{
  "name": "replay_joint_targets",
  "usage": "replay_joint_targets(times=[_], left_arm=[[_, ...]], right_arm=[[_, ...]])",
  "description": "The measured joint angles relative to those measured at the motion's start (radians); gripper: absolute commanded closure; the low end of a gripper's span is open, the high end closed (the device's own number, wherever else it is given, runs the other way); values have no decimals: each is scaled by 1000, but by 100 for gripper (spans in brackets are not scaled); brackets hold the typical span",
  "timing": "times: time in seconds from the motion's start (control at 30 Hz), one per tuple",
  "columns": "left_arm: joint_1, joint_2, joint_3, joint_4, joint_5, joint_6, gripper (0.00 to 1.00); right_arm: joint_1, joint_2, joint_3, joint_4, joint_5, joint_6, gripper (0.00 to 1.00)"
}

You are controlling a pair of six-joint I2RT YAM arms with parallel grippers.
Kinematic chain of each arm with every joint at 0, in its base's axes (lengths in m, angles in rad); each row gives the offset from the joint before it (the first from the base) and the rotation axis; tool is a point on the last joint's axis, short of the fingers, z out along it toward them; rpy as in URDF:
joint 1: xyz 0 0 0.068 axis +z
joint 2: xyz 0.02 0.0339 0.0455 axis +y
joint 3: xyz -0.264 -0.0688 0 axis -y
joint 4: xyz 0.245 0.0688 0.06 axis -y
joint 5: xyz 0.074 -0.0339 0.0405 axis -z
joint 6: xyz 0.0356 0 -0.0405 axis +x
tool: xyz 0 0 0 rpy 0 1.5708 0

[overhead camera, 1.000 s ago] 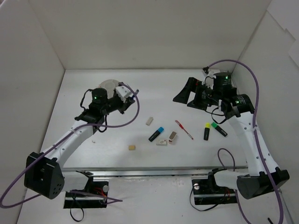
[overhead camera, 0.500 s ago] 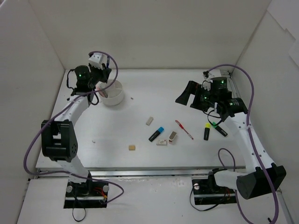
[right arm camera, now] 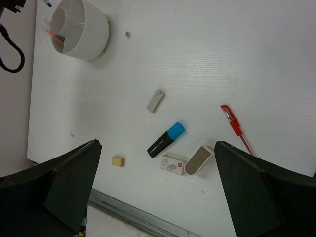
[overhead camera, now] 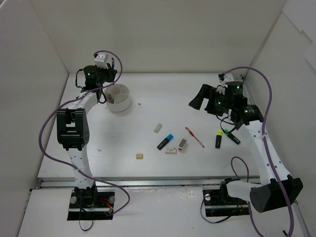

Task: Sort the stationery into containers
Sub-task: Place the pen in the storage box.

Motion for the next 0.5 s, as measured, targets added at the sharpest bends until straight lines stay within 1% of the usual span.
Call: replay_joint_targets(times=[0.1,0.23,0.37,0.4,0.43,0.5], left_arm=[[-2,5,-21,21,-5,-11,100],[-2,3,-90,78,-6,-34,100],[-2,3,-146,80,-13,-40,100],[-2,3,-153,81,-14,-45,99],[-2,3,-158,82,-15,-50,92],[-2,2,-167,86,-14,-60,87]], right_arm=[[-7,-8,-4,0,10,-6,2],[-16,-11,-4,1,14,-14,2],[-23,-14,-16,3,15,-16,2],[-25,-15,-21,2,14,-17,2],[-27,-17,-26,2,14,-17,2],[-29,-21,-34,3,14,-17,2]])
